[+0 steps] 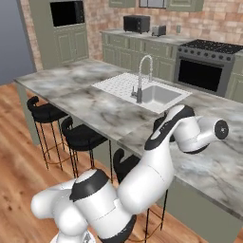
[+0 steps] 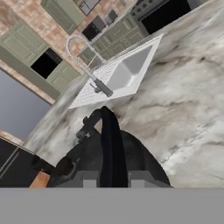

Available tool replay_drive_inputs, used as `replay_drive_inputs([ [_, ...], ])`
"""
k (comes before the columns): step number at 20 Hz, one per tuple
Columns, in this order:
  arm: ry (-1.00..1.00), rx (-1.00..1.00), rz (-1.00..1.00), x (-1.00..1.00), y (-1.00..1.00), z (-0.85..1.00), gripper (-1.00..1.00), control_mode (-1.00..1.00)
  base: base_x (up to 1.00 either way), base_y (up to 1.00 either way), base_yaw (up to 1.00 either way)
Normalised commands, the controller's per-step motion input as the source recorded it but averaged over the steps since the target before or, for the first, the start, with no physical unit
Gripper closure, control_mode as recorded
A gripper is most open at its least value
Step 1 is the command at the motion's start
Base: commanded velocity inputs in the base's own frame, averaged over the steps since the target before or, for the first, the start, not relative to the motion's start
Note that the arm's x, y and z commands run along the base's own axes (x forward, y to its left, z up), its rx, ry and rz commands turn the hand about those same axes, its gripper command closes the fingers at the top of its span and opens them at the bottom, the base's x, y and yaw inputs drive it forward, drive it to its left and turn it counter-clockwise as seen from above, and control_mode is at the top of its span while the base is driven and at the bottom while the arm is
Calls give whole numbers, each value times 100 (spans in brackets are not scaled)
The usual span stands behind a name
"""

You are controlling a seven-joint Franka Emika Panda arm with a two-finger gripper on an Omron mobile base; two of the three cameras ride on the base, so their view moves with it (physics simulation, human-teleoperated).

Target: The kettle is done boiling. Turn off the stove, then wait for 300 timesteps before moving the kettle to the dining table.

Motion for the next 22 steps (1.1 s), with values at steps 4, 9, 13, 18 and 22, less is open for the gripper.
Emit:
replay_drive_inputs([
  [4, 0, 0, 0, 0, 0, 0, 100, 100, 32, 0, -18],
  [9, 0, 0, 0, 0, 0, 0, 100, 100, 4, 0, -2],
  [13, 0, 0, 0, 3, 0, 0, 100, -100, 0, 0, 0],
  [18, 0, 0, 0, 20, 0, -6, 100, -100, 0, 0, 0],
  [22, 0, 0, 0, 35, 0, -10, 100, -100, 0, 0, 0],
])
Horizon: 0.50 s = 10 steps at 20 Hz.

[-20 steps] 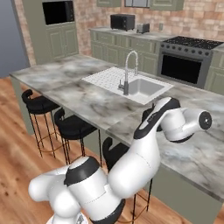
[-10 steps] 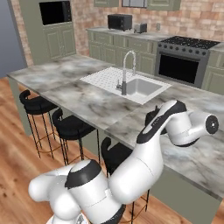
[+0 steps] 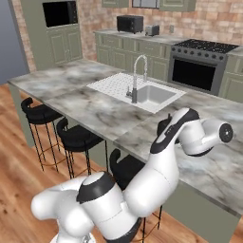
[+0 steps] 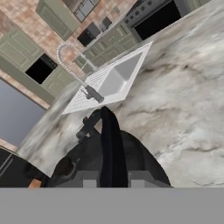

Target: The kettle is done boiling. Turn off the stove, then wait for 300 timesteps before moving the kettle to the dining table.

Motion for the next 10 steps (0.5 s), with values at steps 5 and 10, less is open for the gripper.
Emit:
replay_drive_inputs([
  [5, 0, 0, 0, 32, 2, -13, 100, -100, 0, 0, 0],
  [10, 0, 0, 0, 29, 2, -21, 100, -100, 0, 0, 0],
])
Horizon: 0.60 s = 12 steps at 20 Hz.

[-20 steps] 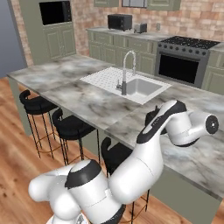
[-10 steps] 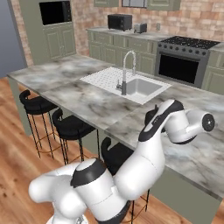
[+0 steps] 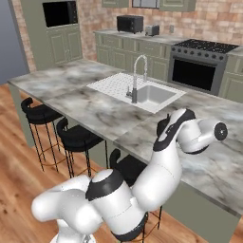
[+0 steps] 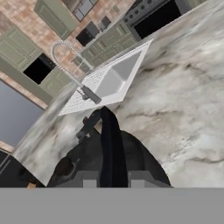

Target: The kettle is done boiling. Turn off the stove, then wait for 300 timesteps before moving the kettle to the dining table.

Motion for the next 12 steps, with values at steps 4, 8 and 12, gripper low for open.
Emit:
replay_drive_inputs([
  [4, 0, 0, 0, 28, 3, -24, 100, -100, 0, 0, 0],
  [8, 0, 0, 0, 25, 8, -24, 100, -100, 0, 0, 0],
  [12, 0, 0, 0, 25, 8, -24, 100, -100, 0, 0, 0],
])
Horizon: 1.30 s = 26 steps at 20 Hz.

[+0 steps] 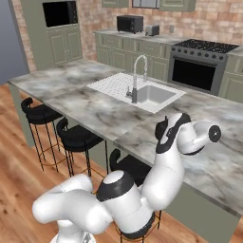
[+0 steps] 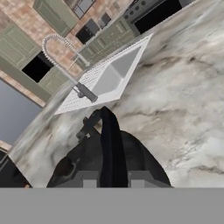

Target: The kettle is done boiling. Turn off the stove, then wait for 300 timesteps before moving the kettle to the dining table.

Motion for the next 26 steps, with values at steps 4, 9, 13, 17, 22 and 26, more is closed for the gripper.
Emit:
replay_drive_inputs([
  [4, 0, -1, 0, 26, 8, -29, 100, -100, 0, 0, 0],
  [9, 0, -3, 0, 29, 9, -33, 100, -100, 0, 0, 0],
  [13, 0, -2, 0, 32, 5, -30, 100, -100, 0, 0, 0],
  [17, 0, -2, 0, 33, 3, -28, 100, -100, 0, 0, 0],
  [22, 0, -1, 0, 27, 1, -21, 100, -100, 0, 0, 0],
  [26, -2, 0, 0, 17, 0, -16, 100, -100, 0, 0, 0],
])
